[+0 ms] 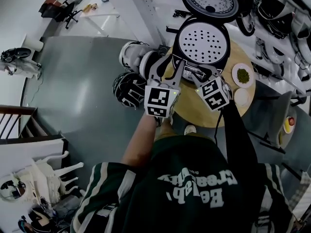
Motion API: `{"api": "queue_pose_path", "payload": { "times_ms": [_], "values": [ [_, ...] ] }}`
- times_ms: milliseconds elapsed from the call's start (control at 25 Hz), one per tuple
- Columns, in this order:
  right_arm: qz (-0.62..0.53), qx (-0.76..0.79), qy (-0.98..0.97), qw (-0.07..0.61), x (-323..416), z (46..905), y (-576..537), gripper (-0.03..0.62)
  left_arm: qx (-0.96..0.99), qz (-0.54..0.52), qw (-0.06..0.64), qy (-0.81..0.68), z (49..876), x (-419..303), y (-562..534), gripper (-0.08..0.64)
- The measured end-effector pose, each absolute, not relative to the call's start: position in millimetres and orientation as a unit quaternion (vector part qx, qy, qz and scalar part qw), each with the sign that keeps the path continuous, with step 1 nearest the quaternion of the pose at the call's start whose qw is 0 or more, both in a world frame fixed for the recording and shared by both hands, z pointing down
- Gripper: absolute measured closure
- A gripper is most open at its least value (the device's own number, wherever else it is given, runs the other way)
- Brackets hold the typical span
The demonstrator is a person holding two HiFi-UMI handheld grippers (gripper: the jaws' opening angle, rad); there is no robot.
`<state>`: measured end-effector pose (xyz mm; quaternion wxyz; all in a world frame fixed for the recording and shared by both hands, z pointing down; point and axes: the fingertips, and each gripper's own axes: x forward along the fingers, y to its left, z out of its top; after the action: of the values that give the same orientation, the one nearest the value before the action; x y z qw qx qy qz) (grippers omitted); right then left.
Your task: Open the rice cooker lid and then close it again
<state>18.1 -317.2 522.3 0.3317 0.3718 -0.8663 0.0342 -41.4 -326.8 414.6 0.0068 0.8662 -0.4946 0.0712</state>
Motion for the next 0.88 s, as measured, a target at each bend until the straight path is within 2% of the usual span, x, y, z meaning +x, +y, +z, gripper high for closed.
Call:
{"api": "queue_pose_path", "payload": {
  "times_ms": [160,240,480,880],
  "values": [
    [0.027,0.383,-0.869,0.312,20,517,-321,0.459,0.865,0.062,0.007,-0.497,405,-37,-328,0.431],
    [0.015,0.397,-0.867,0.300,25,512,-322,0.439,0.866,0.061,0.001,-0.497,400,-34,-328,0.431],
    [0.020,0.445,-0.869,0.214,49,472,-328,0.433,0.865,0.053,-0.003,-0.500,392,-28,-327,0.431],
    [0.015,0.504,-0.855,0.123,93,412,-331,0.431,0.871,0.030,-0.010,-0.491,367,-12,-326,0.431]
  ]
}}
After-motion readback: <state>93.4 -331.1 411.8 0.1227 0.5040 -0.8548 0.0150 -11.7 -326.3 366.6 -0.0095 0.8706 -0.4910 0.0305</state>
